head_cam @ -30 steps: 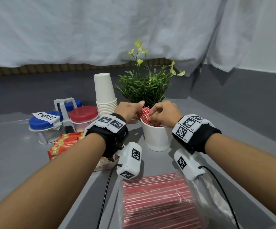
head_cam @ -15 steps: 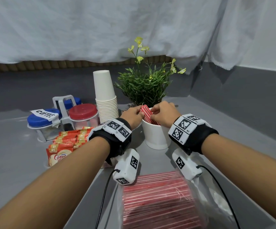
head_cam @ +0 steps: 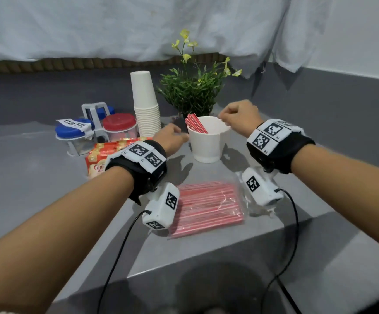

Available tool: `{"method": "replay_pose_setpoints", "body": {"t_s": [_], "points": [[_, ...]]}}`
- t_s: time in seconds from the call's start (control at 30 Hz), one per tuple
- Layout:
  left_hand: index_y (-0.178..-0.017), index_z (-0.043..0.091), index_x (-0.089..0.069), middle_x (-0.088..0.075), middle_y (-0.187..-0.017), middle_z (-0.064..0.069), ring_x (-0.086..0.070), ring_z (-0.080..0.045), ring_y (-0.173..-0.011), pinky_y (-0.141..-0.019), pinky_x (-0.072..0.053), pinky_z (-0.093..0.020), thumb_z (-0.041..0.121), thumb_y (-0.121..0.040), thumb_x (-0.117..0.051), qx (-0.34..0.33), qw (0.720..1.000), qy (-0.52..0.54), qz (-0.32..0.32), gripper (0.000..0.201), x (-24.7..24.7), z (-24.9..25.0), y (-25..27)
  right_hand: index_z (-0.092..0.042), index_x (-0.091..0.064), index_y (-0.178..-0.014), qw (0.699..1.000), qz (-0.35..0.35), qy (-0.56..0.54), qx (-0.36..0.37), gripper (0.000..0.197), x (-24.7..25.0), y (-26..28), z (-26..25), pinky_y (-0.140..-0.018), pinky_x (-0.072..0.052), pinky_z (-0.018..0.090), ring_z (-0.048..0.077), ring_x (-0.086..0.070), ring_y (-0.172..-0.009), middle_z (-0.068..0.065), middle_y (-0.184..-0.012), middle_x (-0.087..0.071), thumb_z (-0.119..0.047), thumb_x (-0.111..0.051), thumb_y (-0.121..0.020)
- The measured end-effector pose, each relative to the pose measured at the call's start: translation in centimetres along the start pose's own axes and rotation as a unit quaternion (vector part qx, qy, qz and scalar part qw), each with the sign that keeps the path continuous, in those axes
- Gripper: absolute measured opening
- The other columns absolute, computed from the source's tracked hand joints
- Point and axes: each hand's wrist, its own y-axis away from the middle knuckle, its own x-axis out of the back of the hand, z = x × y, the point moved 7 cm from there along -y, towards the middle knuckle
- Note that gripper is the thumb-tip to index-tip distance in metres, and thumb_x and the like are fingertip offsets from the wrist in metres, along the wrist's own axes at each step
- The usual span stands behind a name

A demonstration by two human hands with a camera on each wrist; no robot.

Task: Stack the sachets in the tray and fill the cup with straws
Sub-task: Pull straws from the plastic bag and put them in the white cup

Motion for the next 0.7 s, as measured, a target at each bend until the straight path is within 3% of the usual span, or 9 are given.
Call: {"method": "replay_pose_setpoints", "body": {"t_s": [0.1,0.23,0.33,0.4,0.47,0.53,0.6,0.67,0.7], "points": [[-0.124,0.005,-0.05,-0.052,-0.13,-0.014,-0.049,-0.028,-0.12,-0.098,-0.038,-0.03,0.027,-0.094,-0.051,0.005,1.0,0.004,-0.019,0.037,-1.4,-0.6,3.5,-0.001,-0.071,-0.093,1.0,-0.016,-0.009,-0.018,0.018,1.1,3.0,0.6,-0.073,-0.043,0.023,0.014,-0.053,-0.082,0.003,-0.072,-0.06,-0.011,-0.057,-0.086],[-0.114,0.009,-0.054,-0.056,-0.122,-0.012,-0.053,-0.026,-0.108,-0.086,-0.045,-0.019,0.024,-0.094,-0.05,0.012,0.999,0.012,-0.032,0.025,-3.3,-1.2,6.1,0.0,-0.07,-0.086,0.998,-0.02,-0.021,-0.063,0.017,1.0,6.0,2.7,-0.071,-0.04,0.026,0.019,-0.053,-0.079,0.008,-0.077,-0.06,-0.009,-0.056,-0.084],[-0.117,0.009,-0.054,-0.057,-0.124,-0.011,-0.052,-0.029,-0.116,-0.101,-0.041,-0.031,0.028,-0.094,-0.05,0.025,0.999,-0.009,-0.046,0.031,-5.0,-1.6,7.9,0.003,-0.068,-0.088,0.995,-0.002,-0.005,-0.098,0.019,1.1,8.8,4.0,-0.074,-0.039,0.025,0.022,-0.054,-0.08,0.016,-0.085,-0.066,-0.009,-0.054,-0.086],[-0.117,0.011,-0.054,-0.055,-0.127,-0.013,-0.049,-0.031,-0.12,-0.105,-0.039,-0.038,0.03,-0.092,-0.053,0.036,0.998,-0.011,-0.054,0.031,-6.0,-1.7,9.0,0.007,-0.066,-0.091,0.992,0.015,0.004,-0.125,0.023,1.1,10.4,4.8,-0.08,-0.044,0.03,0.032,-0.059,-0.088,0.021,-0.095,-0.068,-0.008,-0.05,-0.088],[-0.12,0.016,-0.053,-0.051,-0.13,-0.013,-0.042,-0.032,-0.125,-0.108,-0.032,-0.037,0.032,-0.089,-0.054,0.039,0.995,-0.059,-0.067,0.035,-7.0,-1.8,10.0,0.01,-0.063,-0.097,0.985,0.009,-0.008,-0.174,0.027,0.6,11.5,6.0,-0.087,-0.049,0.041,0.038,-0.061,-0.094,0.025,-0.095,-0.065,-0.007,-0.044,-0.088],[-0.123,0.021,-0.052,-0.044,-0.132,-0.012,-0.035,-0.033,-0.127,-0.107,-0.024,-0.035,0.035,-0.087,-0.054,0.026,0.99,-0.119,-0.067,0.039,-7.6,-1.8,10.8,0.009,-0.06,-0.102,0.973,-0.031,-0.028,-0.225,0.028,-0.4,12.4,7.0,-0.086,-0.051,0.046,0.036,-0.061,-0.089,0.026,-0.097,-0.064,-0.008,-0.042,-0.089],[-0.126,0.022,-0.049,-0.039,-0.134,-0.011,-0.029,-0.033,-0.129,-0.108,-0.022,-0.036,0.034,-0.087,-0.054,0.003,0.989,-0.136,-0.063,0.041,-8.0,-1.7,11.7,0.005,-0.059,-0.094,0.961,-0.085,-0.032,-0.259,0.023,-1.2,13.5,7.4,-0.073,-0.053,0.041,0.033,-0.062,-0.083,0.024,-0.091,-0.063,-0.008,-0.041,-0.088],[-0.128,0.024,-0.046,-0.036,-0.137,-0.007,-0.024,-0.031,-0.131,-0.11,-0.024,-0.041,0.032,-0.087,-0.055,-0.014,0.988,-0.14,-0.067,0.043,-8.2,-1.9,12.5,0.002,-0.054,-0.08,0.95,-0.104,-0.044,-0.291,0.019,-1.6,14.3,8.0,-0.051,-0.048,0.03,0.03,-0.058,-0.065,0.017,-0.073,-0.058,-0.005,-0.039,-0.089],[-0.129,0.025,-0.045,-0.034,-0.138,-0.005,-0.023,-0.03,-0.132,-0.109,-0.025,-0.044,0.032,-0.087,-0.055,-0.024,0.987,-0.143,-0.068,0.043,-8.2,-2.0,12.8,0.002,-0.052,-0.079,0.945,-0.106,-0.069,-0.301,0.017,-1.8,14.6,7.9,-0.049,-0.047,0.028,0.028,-0.055,-0.06,0.016,-0.07,-0.056,-0.003,-0.038,-0.088]]}}
